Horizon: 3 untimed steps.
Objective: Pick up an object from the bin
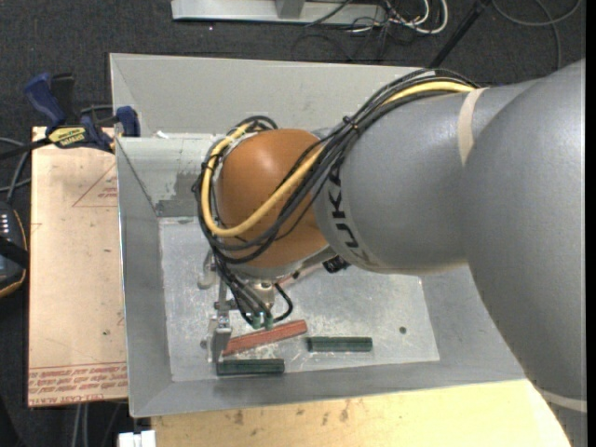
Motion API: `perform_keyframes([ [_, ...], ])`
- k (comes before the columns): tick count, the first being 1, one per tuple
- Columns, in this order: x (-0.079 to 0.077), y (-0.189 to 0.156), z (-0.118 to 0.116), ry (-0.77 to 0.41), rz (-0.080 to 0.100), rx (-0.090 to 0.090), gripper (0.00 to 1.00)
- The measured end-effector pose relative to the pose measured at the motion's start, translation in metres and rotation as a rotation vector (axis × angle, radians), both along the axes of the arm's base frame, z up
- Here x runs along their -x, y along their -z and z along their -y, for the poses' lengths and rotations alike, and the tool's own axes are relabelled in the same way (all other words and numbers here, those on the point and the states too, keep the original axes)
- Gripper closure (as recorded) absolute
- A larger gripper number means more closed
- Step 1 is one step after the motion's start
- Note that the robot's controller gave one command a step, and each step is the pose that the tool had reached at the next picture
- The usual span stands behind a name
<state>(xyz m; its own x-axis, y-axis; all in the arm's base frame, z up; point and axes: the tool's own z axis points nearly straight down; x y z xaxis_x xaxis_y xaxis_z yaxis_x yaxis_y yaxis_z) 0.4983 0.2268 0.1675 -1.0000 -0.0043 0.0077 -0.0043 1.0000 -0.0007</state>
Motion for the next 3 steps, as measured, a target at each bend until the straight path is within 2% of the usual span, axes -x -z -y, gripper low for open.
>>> perform_keyframes([
  [1,-0.002,-0.004,0.001,0.004,0.007,-0.002,0.0],
  [2,0.007,0.043,0.032,-0.061,0.012,-0.004,0.0],
  [3,0.007,0.077,0.053,-0.256,0.008,-0.002,0.0],
])
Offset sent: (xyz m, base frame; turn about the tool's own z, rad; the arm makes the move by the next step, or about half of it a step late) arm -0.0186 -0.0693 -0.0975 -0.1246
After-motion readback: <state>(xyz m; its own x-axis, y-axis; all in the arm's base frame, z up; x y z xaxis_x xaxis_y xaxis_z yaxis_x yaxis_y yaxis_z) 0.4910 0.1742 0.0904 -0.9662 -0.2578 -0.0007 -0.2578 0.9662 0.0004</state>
